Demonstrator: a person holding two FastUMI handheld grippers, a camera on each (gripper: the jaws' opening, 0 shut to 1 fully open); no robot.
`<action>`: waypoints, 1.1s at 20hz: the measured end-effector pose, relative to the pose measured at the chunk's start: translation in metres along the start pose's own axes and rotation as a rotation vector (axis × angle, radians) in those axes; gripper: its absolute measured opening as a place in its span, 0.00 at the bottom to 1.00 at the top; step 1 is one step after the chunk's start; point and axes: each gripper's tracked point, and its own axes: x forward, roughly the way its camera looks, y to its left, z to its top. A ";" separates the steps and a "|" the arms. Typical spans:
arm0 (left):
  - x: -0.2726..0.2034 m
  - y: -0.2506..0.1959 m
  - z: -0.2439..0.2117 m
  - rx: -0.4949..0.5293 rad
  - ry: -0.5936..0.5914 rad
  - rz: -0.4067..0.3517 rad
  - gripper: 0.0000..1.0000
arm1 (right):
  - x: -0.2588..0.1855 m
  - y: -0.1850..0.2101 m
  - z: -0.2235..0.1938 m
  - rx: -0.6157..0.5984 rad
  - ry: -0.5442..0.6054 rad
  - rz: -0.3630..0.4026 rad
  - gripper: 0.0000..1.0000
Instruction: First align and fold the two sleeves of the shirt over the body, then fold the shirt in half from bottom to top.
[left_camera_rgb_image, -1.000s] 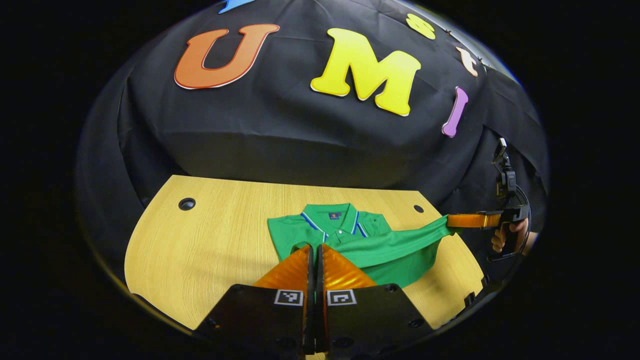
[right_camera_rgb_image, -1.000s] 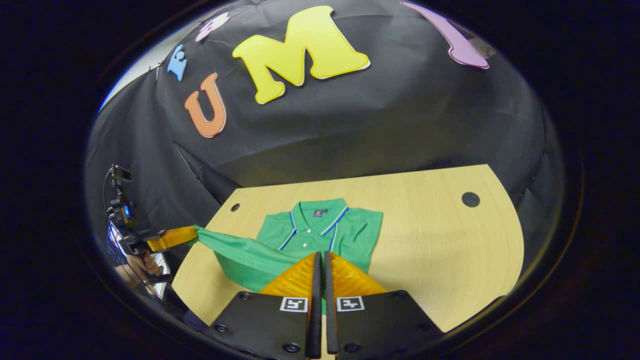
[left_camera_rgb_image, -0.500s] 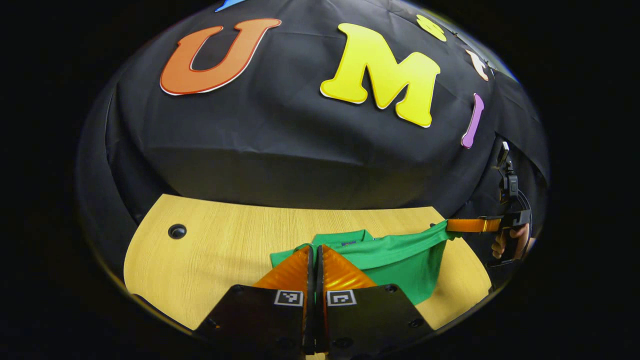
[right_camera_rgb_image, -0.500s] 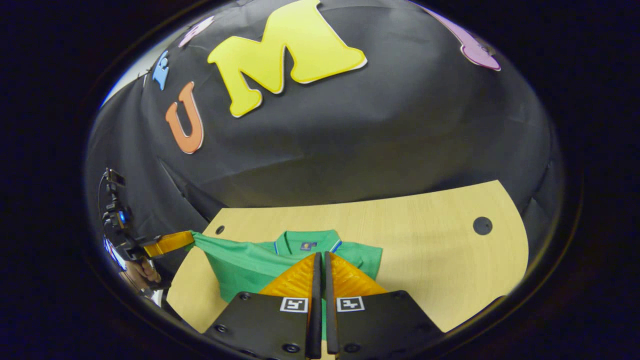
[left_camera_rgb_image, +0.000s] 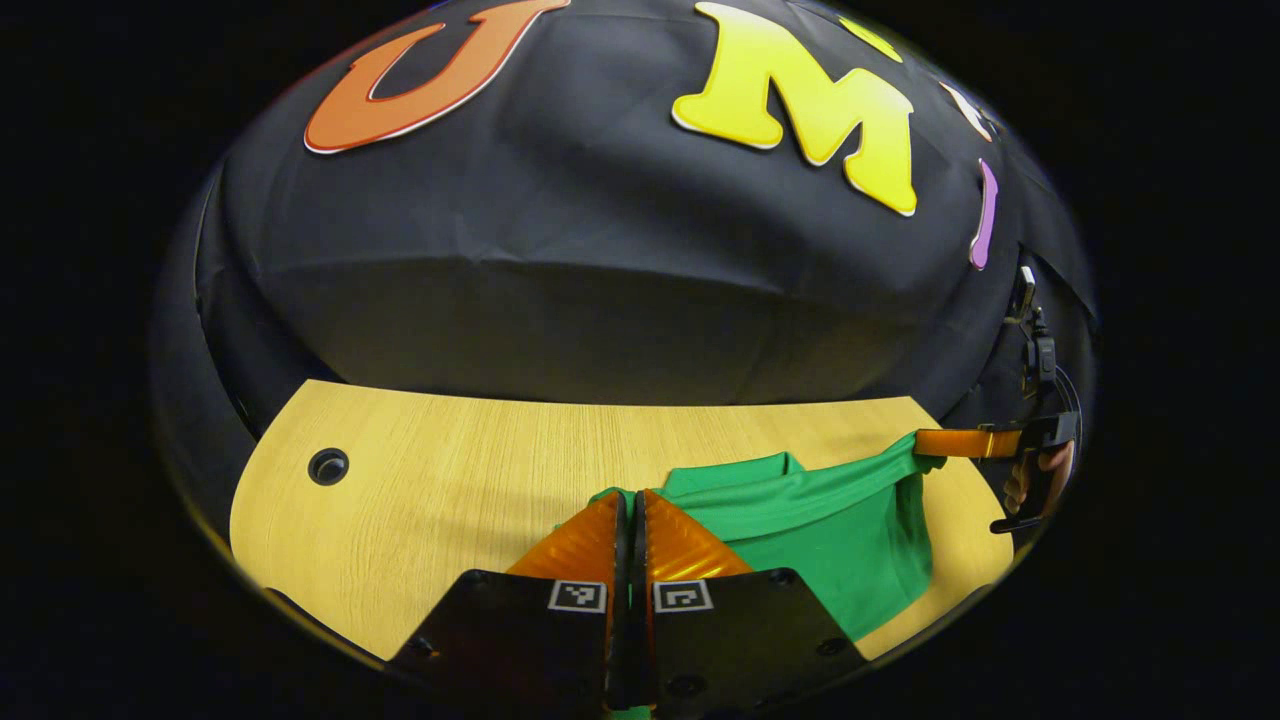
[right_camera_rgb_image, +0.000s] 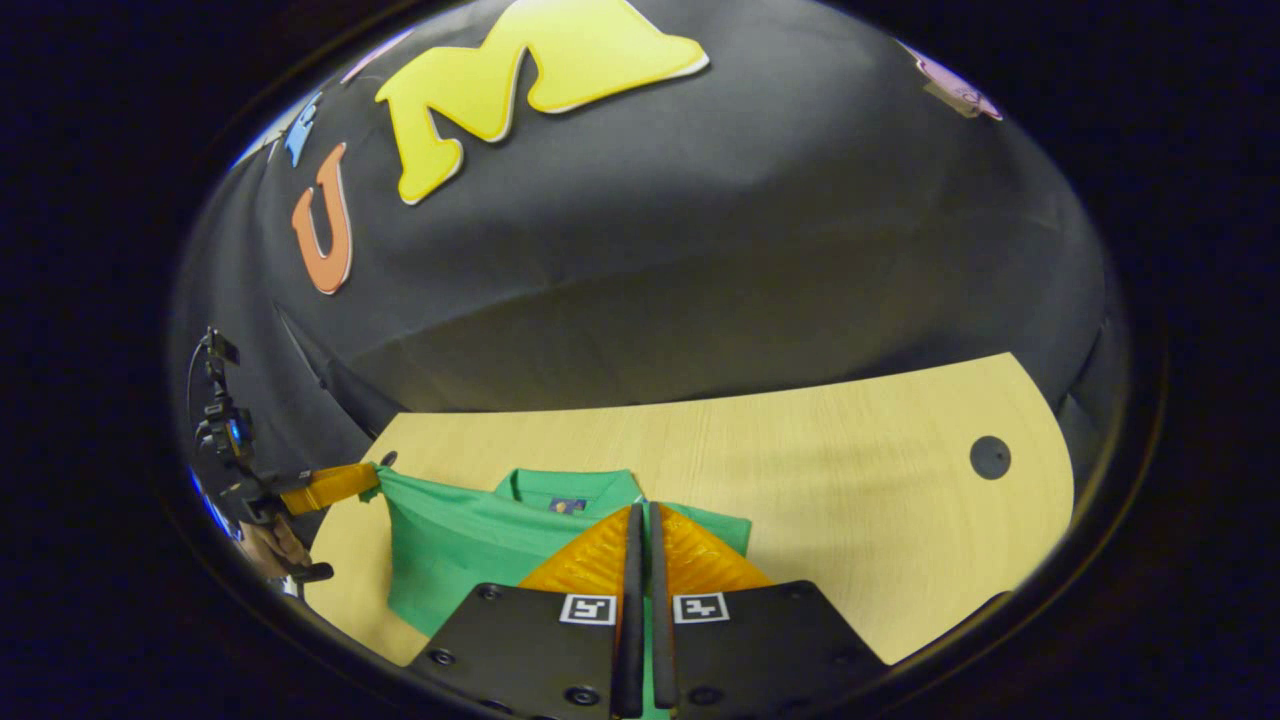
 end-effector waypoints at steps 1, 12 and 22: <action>0.007 0.003 -0.003 0.012 0.003 0.018 0.03 | 0.006 -0.001 -0.003 0.001 0.003 -0.002 0.06; 0.023 0.004 -0.027 -0.014 0.051 0.116 0.49 | 0.036 -0.010 0.003 -0.059 -0.063 -0.146 0.50; -0.108 -0.016 0.045 -0.044 -0.153 0.150 1.00 | -0.112 0.058 0.041 -0.177 -0.299 -0.218 0.93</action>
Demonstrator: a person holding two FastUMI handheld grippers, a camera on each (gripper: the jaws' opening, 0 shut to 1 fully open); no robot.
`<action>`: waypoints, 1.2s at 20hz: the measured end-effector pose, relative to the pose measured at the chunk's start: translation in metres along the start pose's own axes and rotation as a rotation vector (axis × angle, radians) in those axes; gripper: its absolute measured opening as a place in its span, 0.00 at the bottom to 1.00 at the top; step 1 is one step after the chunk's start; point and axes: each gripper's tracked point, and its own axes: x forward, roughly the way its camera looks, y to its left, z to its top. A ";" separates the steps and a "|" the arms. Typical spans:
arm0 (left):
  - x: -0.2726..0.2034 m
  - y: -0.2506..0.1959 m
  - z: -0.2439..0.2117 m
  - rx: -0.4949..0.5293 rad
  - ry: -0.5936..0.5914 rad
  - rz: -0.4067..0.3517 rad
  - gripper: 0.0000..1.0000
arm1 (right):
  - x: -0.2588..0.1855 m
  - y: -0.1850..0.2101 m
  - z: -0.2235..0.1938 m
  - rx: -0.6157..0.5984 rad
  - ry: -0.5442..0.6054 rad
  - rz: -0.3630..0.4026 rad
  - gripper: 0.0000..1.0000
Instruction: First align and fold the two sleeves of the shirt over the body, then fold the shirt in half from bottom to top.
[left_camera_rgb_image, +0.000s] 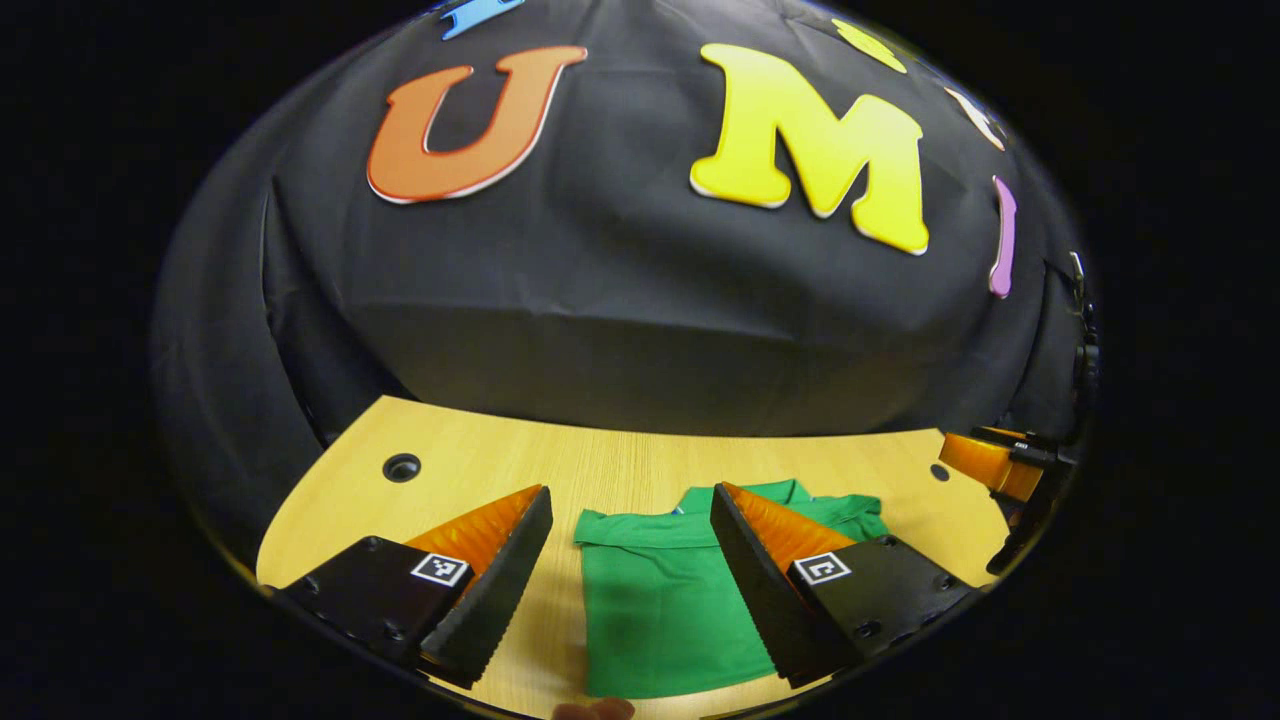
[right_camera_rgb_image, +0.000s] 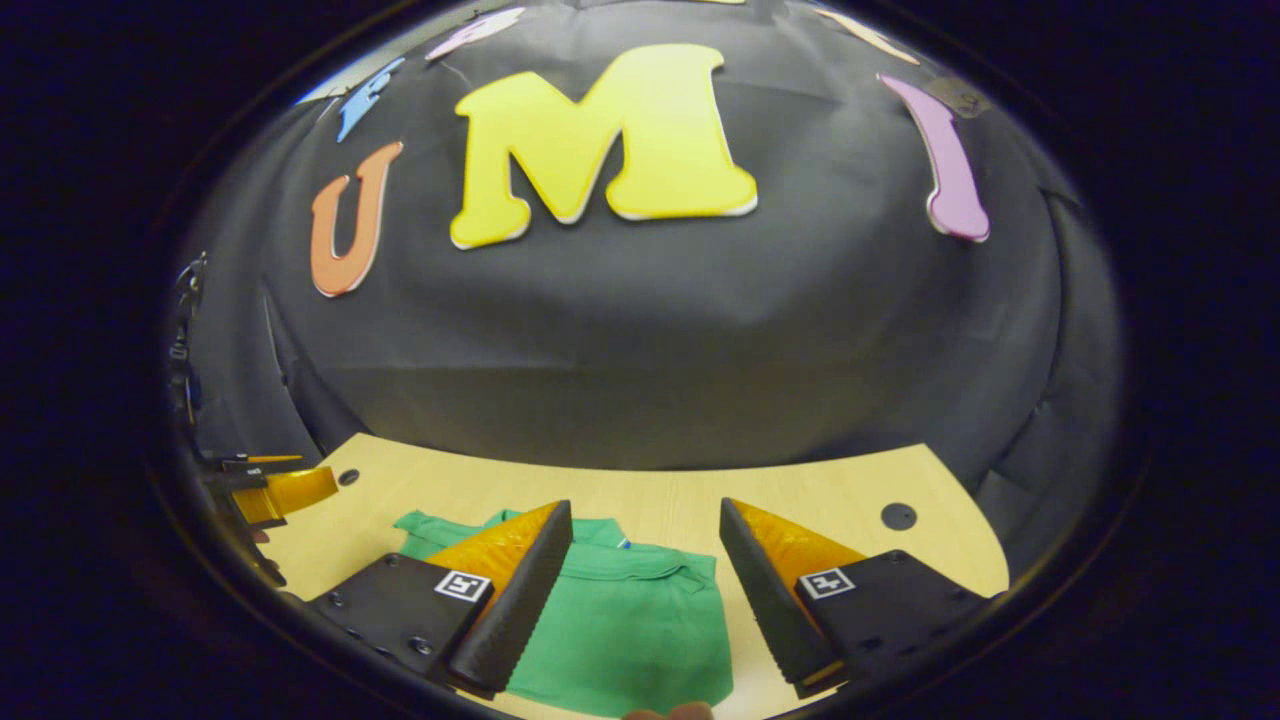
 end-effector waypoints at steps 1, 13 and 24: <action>-0.017 -0.001 0.011 0.007 -0.028 0.000 1.00 | -0.021 0.003 0.007 -0.012 -0.023 -0.006 0.96; -0.218 -0.054 0.117 0.054 -0.321 -0.047 1.00 | -0.230 0.046 0.093 -0.031 -0.294 -0.099 0.92; -0.267 -0.052 0.070 0.011 -0.292 -0.013 1.00 | -0.288 0.075 0.071 -0.058 -0.342 -0.086 0.92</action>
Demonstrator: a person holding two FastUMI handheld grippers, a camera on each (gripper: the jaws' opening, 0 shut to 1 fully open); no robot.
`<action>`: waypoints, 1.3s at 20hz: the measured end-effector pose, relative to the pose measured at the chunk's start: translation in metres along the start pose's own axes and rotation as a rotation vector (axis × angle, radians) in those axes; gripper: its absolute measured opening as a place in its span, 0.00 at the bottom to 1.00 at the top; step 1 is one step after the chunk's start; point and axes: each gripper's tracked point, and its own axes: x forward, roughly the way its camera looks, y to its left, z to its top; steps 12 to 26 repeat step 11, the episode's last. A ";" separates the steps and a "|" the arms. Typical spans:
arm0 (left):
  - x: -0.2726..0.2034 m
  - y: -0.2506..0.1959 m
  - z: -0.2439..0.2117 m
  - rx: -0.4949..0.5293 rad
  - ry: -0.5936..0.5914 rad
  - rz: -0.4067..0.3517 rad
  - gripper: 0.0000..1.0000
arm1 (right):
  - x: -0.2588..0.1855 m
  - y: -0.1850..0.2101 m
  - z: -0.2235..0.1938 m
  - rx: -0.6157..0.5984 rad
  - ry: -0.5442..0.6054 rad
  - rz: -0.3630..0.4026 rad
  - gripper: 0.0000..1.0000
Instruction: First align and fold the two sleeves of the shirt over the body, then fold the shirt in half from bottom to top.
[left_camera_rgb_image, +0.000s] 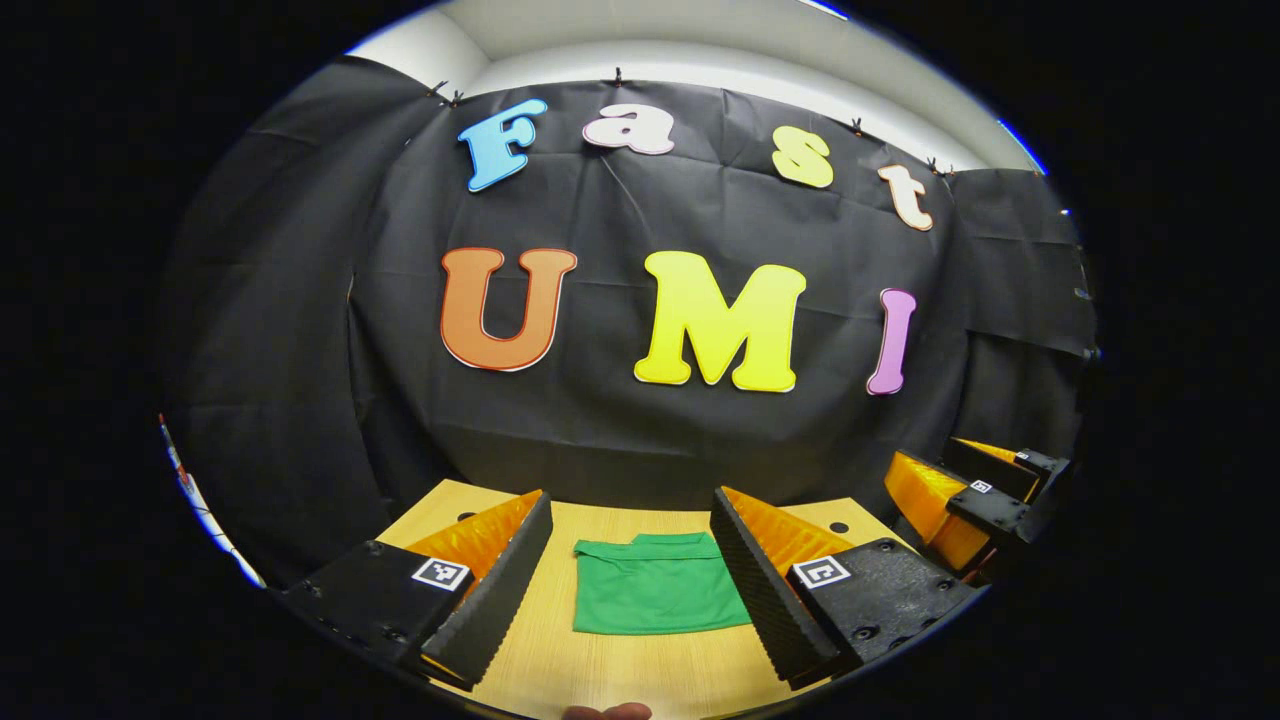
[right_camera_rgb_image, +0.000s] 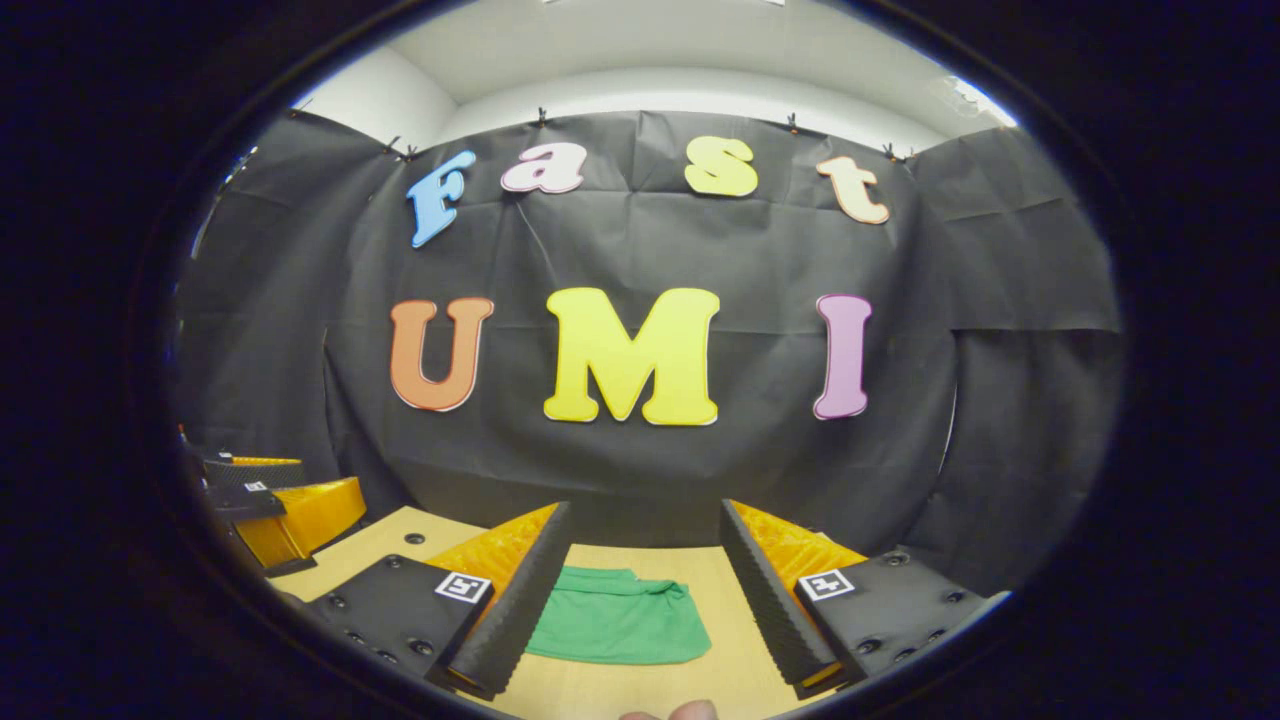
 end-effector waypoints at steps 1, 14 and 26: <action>0.001 0.001 0.000 0.001 0.000 0.005 1.00 | 0.000 0.004 -0.002 0.000 0.007 0.008 0.92; 0.006 -0.001 0.014 0.027 -0.050 -0.003 1.00 | 0.009 0.018 -0.002 0.004 0.019 0.026 0.99; 0.006 -0.001 0.014 0.027 -0.050 -0.003 1.00 | 0.009 0.018 -0.002 0.004 0.019 0.026 0.99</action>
